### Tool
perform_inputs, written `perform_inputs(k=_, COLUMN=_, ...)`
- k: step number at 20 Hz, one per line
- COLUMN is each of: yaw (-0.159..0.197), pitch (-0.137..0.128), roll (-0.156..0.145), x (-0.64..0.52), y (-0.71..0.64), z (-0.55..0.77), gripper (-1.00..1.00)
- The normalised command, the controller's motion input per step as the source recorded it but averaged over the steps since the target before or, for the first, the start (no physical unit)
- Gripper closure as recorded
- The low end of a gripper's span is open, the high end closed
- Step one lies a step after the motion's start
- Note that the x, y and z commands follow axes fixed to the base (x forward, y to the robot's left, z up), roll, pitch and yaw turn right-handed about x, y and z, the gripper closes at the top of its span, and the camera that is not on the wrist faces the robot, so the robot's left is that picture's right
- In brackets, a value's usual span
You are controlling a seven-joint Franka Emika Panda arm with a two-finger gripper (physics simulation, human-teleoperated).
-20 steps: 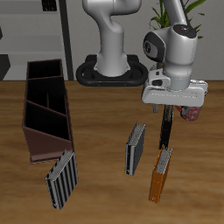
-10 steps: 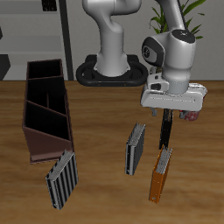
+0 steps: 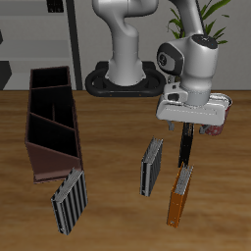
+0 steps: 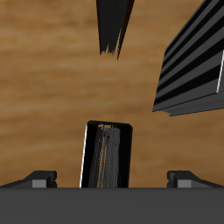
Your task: Place the black book into the right desk caddy's left compartment
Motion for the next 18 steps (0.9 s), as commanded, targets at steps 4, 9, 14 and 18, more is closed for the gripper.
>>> perform_inputs(k=4, yaw=-0.029, pitch=0.041, roll=0.006, x=0.05, y=-0.02, z=-0.12, gripper=-1.00)
perform_inputs(k=9, yaw=-0.003, pitch=0.041, roll=0.053, x=0.03, y=0.06, z=-0.16, gripper=-1.00)
perform_inputs(k=14, yaw=0.001, pitch=0.038, roll=0.000, x=0.04, y=0.00, z=-0.14, gripper=1.00)
perform_inputs(k=18, yaw=-0.016, pitch=0.021, roll=0.019, x=0.00, y=-0.04, z=0.04, gripper=1.00)
